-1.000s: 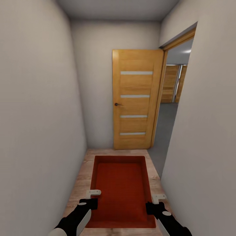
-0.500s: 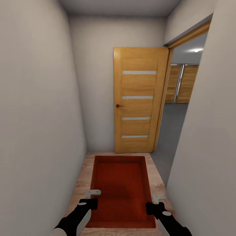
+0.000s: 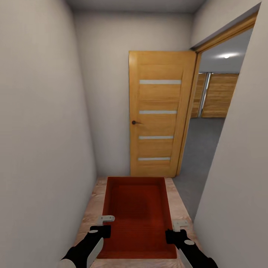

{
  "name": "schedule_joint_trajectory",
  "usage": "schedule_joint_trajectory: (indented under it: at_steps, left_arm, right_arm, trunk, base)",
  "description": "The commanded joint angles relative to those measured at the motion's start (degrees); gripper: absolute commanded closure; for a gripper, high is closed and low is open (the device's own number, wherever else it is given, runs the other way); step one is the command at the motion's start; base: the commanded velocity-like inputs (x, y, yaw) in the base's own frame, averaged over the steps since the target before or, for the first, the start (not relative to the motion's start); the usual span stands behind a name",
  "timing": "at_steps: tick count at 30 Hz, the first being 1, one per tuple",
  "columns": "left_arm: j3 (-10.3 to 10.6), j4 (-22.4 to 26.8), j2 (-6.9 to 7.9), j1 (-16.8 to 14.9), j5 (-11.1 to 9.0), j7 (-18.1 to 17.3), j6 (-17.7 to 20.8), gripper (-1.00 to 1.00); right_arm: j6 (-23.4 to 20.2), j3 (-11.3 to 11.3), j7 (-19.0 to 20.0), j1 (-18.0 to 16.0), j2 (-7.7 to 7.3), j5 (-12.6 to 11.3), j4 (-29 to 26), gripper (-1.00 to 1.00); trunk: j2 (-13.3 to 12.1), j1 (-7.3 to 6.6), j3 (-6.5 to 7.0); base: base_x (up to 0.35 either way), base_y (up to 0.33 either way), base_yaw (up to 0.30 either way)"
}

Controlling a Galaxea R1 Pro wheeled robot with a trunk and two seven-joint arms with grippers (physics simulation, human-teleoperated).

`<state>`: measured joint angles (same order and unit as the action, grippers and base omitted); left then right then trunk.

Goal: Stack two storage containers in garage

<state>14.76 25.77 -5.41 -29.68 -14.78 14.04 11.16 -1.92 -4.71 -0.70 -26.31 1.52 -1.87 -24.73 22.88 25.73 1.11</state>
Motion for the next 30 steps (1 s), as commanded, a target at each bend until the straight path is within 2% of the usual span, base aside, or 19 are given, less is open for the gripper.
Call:
schedule_joint_trajectory:
  at_steps: [1,30]
  left_arm:
    - [4.13,0.07,-3.57,0.07,-1.39,0.5,0.12,1.0]
    - [4.05,0.07,-3.55,0.07,-1.39,0.53,0.09,1.0]
  right_arm:
    - [-0.2,0.58,-0.09,-0.05,2.52,-1.74,-3.21,1.0]
    - [-0.19,0.58,-0.09,-0.05,2.52,-1.74,-3.21,1.0]
  trunk:
    - [0.04,0.05,-0.03]
    - [0.04,0.05,-0.03]
  base:
    - [0.329,0.0,0.0]
    - [0.329,0.0,0.0]
